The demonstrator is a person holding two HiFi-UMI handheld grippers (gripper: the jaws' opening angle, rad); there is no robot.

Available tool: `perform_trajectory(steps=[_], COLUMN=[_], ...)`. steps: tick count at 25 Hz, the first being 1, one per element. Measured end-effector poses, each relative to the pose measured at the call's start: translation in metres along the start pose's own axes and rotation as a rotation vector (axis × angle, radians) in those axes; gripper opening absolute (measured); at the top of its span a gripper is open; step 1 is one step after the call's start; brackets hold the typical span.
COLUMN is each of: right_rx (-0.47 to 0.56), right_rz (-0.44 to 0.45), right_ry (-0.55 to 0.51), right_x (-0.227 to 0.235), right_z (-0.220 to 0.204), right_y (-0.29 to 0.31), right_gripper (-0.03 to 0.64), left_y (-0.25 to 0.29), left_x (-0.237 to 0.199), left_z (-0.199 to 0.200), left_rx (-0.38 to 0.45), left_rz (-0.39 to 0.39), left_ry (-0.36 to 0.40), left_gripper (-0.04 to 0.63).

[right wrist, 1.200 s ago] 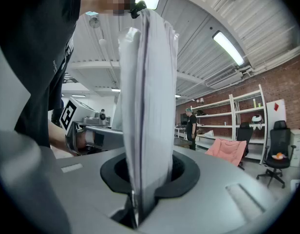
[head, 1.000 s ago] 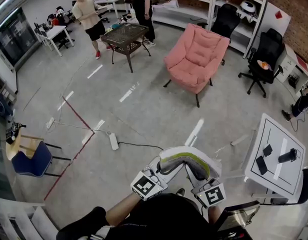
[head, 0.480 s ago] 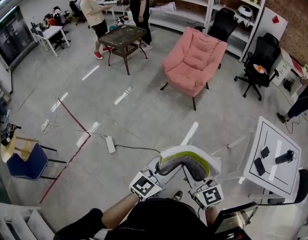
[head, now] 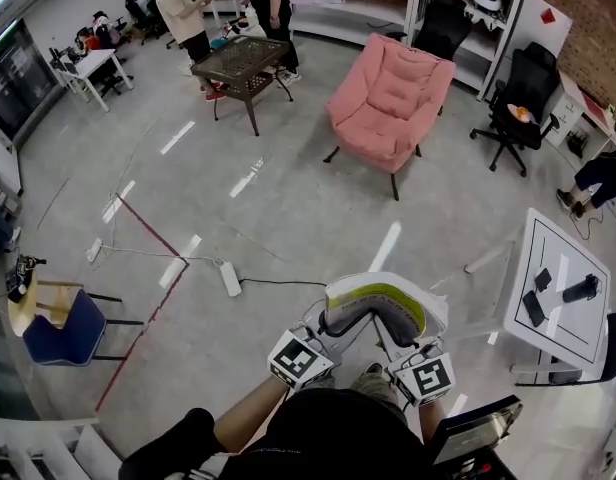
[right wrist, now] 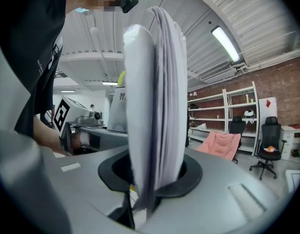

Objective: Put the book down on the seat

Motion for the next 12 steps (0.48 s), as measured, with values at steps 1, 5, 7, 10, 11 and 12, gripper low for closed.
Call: perform_trajectory(steps=[1, 5, 7, 10, 11, 12], right_rx=[-0.001, 0.020, 0.032, 0.041, 0.044, 0.048], right_rz=[-0.005, -0.010, -0.003, 0.021, 0.032, 0.042], right_ry=[0.002, 0.026, 0.035, 0.048, 0.050, 0.050], right_x=[0.000, 0.010, 0.018, 0.037, 0.044, 0.051], right_z=[-0.001, -0.011, -0.015, -0.023, -0.026, -0.029], right_y=[0.000, -0.004, -0.007, -0.010, -0.012, -0.016], right_gripper=[0.122, 0.123, 0.123, 0.126, 0.127, 0.129], left_y=[0.001, 0.014, 0.023, 0.041, 0.047, 0.054], left_x=[-0.001, 0.004, 0.006, 0.009, 0.012, 0.015], left_z=[-0.001, -0.006, -0.009, -0.012, -0.013, -0.014], left_rx=[-0.003, -0.025, -0.036, -0.064, -0.072, -0.076], left_rz=[-0.002, 0.006, 0.015, 0.049, 0.063, 0.074], left_ry=[-0.005, 0.004, 0.017, 0.003, -0.004, -0.004], left_gripper=[0.100, 0.100, 0.100, 0.098, 0.097, 0.097])
Point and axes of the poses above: the fingertips, and each gripper's own axes: y forward along the fingers, x to its right, z out of its top, the point moved 7 cm from there along -y, backward along the fingers, and after that the axes turned 11 degrees about -y, right-handed, at the moved point
